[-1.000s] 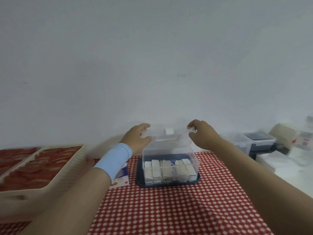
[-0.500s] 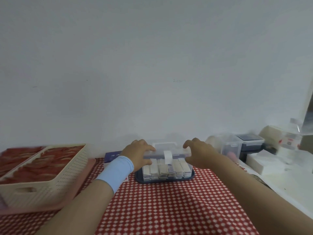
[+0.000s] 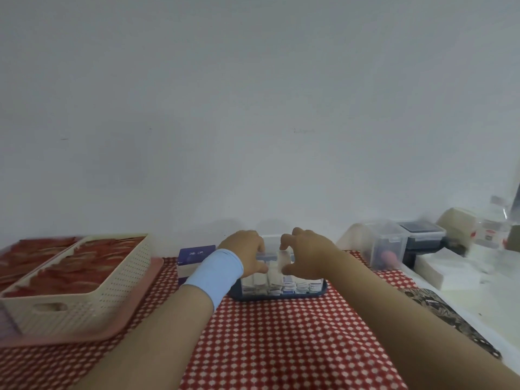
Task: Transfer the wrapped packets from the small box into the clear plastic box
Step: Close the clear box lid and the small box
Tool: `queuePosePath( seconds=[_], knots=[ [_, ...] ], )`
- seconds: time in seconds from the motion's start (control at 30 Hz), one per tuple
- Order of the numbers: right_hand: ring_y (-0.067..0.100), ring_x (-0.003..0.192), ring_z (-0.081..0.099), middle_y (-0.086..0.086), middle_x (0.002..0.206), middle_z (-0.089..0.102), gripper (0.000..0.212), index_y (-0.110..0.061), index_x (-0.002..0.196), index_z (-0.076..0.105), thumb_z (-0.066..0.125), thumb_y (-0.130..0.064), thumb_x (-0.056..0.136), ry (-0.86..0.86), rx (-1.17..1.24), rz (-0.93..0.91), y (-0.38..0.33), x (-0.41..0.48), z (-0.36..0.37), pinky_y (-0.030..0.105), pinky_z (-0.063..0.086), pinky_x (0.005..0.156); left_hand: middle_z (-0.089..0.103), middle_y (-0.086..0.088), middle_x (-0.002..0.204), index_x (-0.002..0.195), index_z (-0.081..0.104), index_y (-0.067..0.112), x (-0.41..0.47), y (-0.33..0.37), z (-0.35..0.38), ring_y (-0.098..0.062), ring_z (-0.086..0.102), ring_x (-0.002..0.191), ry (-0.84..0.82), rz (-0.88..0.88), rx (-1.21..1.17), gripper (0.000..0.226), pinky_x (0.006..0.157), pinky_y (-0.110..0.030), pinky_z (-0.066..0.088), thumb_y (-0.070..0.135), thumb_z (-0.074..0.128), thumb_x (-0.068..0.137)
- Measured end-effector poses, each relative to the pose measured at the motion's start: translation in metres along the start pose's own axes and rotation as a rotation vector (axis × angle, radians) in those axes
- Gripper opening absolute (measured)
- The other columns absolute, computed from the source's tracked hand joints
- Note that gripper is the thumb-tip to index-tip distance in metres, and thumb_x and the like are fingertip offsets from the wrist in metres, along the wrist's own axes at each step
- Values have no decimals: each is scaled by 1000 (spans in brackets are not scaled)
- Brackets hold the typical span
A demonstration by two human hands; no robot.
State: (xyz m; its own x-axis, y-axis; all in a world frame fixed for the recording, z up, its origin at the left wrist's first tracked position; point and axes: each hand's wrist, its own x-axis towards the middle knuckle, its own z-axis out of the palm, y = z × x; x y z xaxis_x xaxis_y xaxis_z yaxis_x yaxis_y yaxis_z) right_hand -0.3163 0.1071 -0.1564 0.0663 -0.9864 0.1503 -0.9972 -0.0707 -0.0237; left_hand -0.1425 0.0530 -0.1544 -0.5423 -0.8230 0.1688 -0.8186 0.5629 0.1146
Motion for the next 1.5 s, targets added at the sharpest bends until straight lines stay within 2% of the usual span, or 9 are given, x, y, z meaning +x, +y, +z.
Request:
queuePosePath(
  seconds=[0.37, 0.6, 0.8, 0.9, 1.03, 1.13, 1.23, 1.3, 1.5],
  knots=[
    [21, 109, 49, 2, 125, 52, 50, -27, 132, 47, 67, -47, 90, 103, -35, -5, -5, -10, 12, 37, 47, 95, 61, 0, 118, 120, 65, 19, -1, 8, 4, -21, 61, 101, 43, -29, 48, 41, 88, -31, 50, 33, 76, 83],
    [28, 122, 48, 8, 135, 48, 68, -18, 139, 37, 59, -55, 86, 4, -161, 58, -23, -6, 4, 46, 41, 103, 52, 3, 138, 132, 59, 22, -17, -9, -9, -19, 51, 124, 39, -54, -202, 39, 105, -31, 39, 33, 62, 94],
    [30, 133, 44, 9, 149, 42, 57, -19, 148, 33, 53, -33, 97, 125, 94, -59, -85, 8, -9, 45, 37, 109, 52, -3, 137, 130, 59, 20, -42, -71, -23, -22, 49, 127, 193, -257, -242, 32, 108, -35, 40, 22, 51, 99],
    [30, 126, 51, 9, 145, 45, 51, -18, 147, 36, 52, -16, 99, 67, 289, -117, -128, 21, -5, 42, 46, 102, 51, -8, 140, 132, 58, 19, -55, -103, -26, -26, 48, 128, 228, -441, -250, 34, 107, -37, 41, 22, 50, 98],
    [33, 122, 52, 14, 141, 44, 53, -13, 148, 32, 51, -13, 99, -26, 297, -59, -165, 43, 15, 43, 48, 100, 49, -7, 148, 143, 48, 15, -63, -124, -16, -27, 50, 131, 127, -576, -457, 46, 107, -33, 39, 28, 48, 100],
    [31, 112, 57, 16, 133, 52, 54, -11, 145, 28, 55, -14, 98, -101, 286, 34, -175, 53, 28, 37, 51, 89, 52, -10, 144, 144, 46, 11, -61, -128, -4, -30, 52, 127, 34, -596, -589, 49, 105, -35, 41, 32, 46, 100],
    [26, 98, 59, 15, 124, 59, 38, -10, 135, 37, 49, -17, 100, -123, 462, 84, -176, 58, 36, 33, 49, 77, 66, -11, 115, 118, 63, 12, -60, -129, 2, -28, 63, 103, 28, -572, -685, 28, 89, -35, 52, 27, 48, 100],
    [24, 95, 57, 14, 123, 60, 34, -12, 132, 41, 48, -19, 100, -106, 564, 83, -174, 58, 37, 31, 47, 73, 68, -13, 110, 111, 66, 13, -59, -133, 3, -30, 65, 100, 25, -572, -781, 23, 92, -42, 55, 25, 52, 96],
    [25, 110, 59, 7, 130, 56, 57, -19, 140, 42, 68, -18, 90, -49, 612, 15, -167, 48, 22, 32, 51, 86, 65, -6, 118, 121, 60, 26, -67, -141, -9, -30, 65, 106, 30, -512, -950, 52, 94, -48, 55, 31, 60, 69]
  ],
)
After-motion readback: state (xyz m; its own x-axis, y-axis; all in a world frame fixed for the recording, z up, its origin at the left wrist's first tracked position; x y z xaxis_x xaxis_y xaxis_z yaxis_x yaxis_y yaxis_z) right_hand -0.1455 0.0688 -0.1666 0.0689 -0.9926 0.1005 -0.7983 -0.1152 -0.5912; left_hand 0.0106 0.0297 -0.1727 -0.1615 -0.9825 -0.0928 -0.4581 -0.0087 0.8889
